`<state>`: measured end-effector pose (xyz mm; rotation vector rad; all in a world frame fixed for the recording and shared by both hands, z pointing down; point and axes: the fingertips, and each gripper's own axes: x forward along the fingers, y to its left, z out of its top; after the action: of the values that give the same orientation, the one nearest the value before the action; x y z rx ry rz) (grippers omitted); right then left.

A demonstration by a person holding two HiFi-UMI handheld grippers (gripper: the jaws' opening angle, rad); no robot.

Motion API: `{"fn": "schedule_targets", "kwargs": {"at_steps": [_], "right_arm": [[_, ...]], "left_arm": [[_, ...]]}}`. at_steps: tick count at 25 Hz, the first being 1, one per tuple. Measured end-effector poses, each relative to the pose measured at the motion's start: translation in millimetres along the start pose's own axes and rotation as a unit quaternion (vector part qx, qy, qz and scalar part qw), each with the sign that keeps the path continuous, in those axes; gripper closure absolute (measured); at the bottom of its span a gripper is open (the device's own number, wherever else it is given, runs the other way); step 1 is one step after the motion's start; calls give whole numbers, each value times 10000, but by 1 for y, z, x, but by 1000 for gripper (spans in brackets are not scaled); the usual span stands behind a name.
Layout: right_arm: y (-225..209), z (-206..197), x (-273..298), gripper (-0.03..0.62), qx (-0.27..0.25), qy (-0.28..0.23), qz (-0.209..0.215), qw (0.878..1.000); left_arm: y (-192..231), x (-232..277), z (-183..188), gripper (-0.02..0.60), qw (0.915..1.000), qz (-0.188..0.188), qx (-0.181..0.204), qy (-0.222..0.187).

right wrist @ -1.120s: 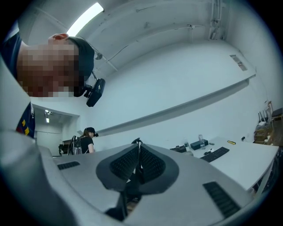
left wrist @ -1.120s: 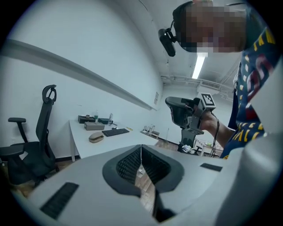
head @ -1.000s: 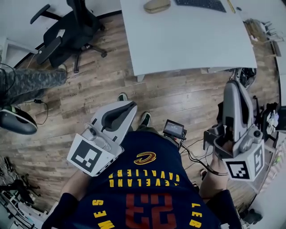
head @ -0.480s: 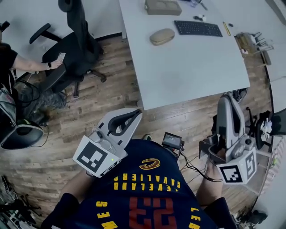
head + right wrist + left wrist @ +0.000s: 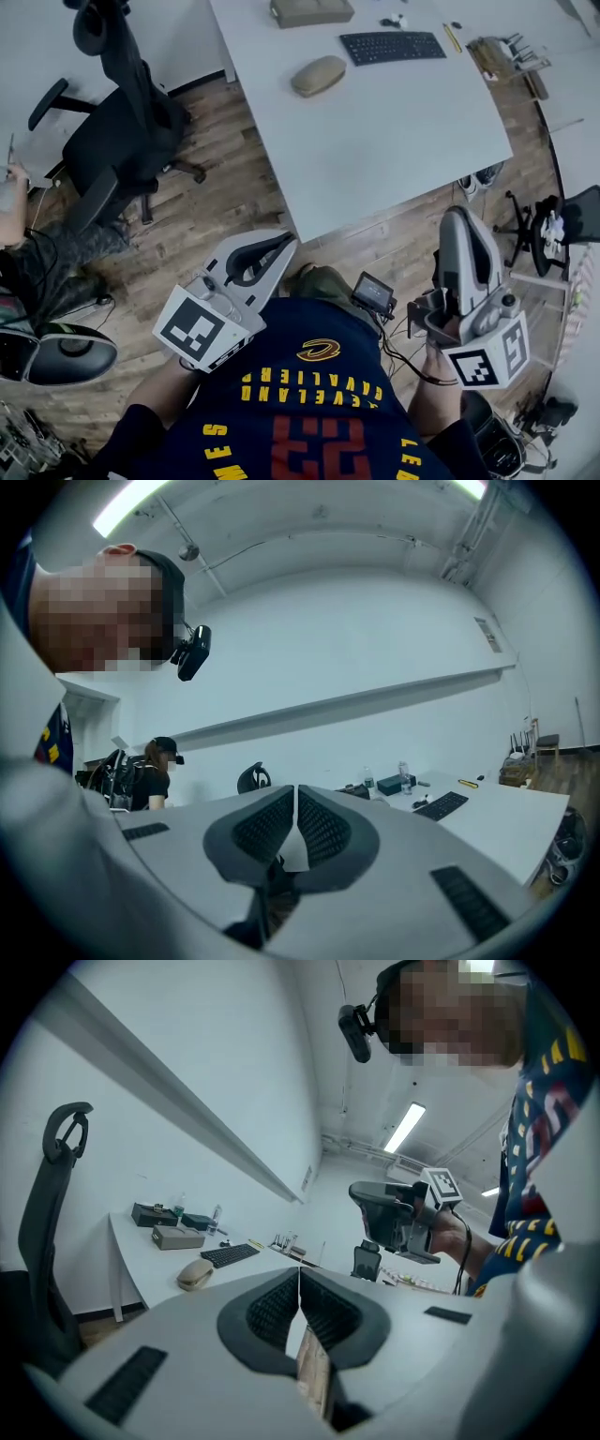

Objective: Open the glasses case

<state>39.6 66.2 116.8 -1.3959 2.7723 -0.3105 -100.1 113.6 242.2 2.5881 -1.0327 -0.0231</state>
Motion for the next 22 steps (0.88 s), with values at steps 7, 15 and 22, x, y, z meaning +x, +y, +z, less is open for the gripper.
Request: {"fn": "schedule_targets", "kwargs": {"at_steps": [7, 15, 22], "right_arm": [[-30, -14, 15, 569, 201, 104, -82, 9997], [-85, -8, 55, 569, 476, -35, 179, 9987], [-135, -11, 86, 569, 641, 97, 460, 9968]], "left_arm": [[16, 35, 2, 566, 9998, -74, 44, 161], [32, 78, 13, 566, 9990, 254, 191, 322], [50, 130, 19, 566, 9974, 558, 174, 410]]}}
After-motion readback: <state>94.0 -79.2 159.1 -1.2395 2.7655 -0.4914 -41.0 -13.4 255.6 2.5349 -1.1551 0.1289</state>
